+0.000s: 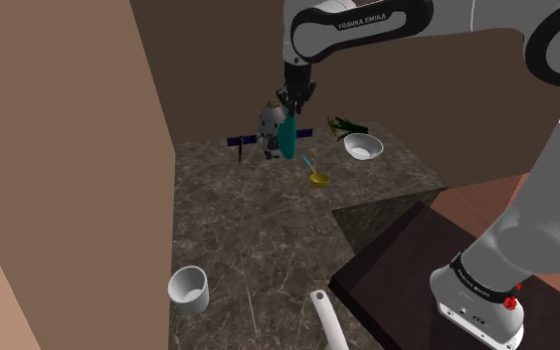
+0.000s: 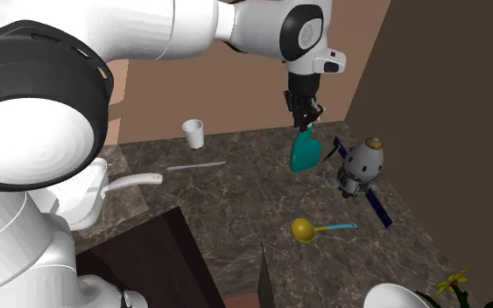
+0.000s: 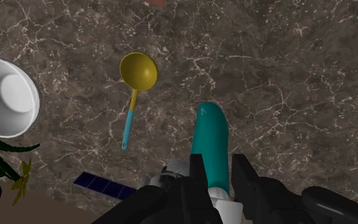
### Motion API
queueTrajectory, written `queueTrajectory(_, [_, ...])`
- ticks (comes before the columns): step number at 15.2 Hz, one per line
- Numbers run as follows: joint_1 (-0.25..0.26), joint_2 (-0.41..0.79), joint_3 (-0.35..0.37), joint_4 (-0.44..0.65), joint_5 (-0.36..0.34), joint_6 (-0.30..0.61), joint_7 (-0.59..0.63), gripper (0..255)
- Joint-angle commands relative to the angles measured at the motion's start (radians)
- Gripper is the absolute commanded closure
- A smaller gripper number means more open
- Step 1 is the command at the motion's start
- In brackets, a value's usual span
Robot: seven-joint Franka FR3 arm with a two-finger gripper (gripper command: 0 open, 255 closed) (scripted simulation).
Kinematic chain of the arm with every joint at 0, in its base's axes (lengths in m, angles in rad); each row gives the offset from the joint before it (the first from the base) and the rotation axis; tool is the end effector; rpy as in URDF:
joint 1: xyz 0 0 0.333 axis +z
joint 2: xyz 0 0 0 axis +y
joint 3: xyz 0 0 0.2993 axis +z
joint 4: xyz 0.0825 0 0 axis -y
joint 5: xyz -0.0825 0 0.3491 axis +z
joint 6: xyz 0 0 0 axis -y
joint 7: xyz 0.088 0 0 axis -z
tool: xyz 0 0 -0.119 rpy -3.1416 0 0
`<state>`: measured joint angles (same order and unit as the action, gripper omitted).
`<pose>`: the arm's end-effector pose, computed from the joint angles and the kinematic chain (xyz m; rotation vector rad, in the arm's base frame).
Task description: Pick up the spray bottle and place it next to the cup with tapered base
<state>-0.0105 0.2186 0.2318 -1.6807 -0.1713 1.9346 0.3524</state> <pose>0.5848 0.1078 0.4606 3.0421 -0.1214 0.1095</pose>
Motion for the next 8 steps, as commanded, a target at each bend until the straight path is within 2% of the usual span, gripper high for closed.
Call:
queueTrajectory(1, [0.0,-0.005,0.001,0.021,0.003,-0.026,-0.004,255])
queueTrajectory(8, [0.003,-0.01,0.003,0.108,0.008,-0.117,-0.015,255])
